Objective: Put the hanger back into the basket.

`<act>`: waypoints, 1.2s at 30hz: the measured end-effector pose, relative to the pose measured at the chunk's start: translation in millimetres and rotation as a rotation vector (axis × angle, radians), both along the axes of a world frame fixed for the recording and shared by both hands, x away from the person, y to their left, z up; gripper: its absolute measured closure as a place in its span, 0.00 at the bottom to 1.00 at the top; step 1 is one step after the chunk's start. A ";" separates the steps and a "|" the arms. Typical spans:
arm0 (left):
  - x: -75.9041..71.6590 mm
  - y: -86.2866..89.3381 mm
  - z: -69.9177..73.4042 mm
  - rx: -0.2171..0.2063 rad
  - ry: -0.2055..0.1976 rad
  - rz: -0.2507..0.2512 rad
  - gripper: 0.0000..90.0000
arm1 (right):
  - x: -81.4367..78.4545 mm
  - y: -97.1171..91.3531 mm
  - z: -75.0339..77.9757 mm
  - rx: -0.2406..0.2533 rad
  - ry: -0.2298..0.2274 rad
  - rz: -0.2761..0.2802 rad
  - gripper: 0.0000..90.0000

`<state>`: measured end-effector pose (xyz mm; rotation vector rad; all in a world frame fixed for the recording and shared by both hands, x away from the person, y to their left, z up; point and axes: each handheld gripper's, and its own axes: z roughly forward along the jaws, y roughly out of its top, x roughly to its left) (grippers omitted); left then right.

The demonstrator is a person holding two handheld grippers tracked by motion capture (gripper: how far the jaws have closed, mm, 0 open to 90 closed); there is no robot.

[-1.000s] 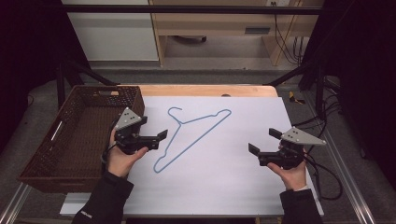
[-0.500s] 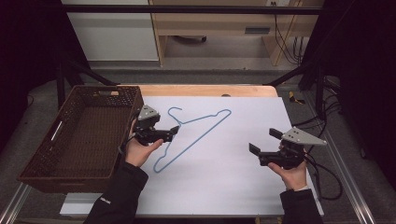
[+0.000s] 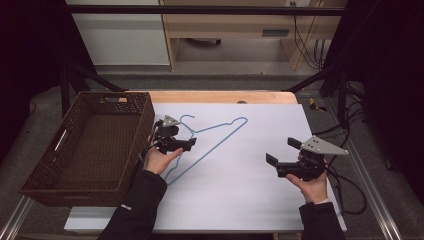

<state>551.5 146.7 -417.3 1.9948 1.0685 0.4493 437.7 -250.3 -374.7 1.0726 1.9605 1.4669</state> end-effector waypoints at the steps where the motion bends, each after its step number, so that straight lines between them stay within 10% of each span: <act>1: 4.3 -0.4 -5.5 0.013 0.016 0.005 0.26 | 0.1 -0.3 -0.1 0.002 -0.001 0.000 0.04; 17: 21.8 1.8 -45.9 0.094 0.099 0.043 0.53 | 1.9 3.0 -2.7 -0.007 0.008 0.004 0.04; 36: 19.1 -4.1 -53.3 0.146 0.115 0.053 0.85 | 2.4 3.9 -3.3 -0.010 0.007 0.007 0.04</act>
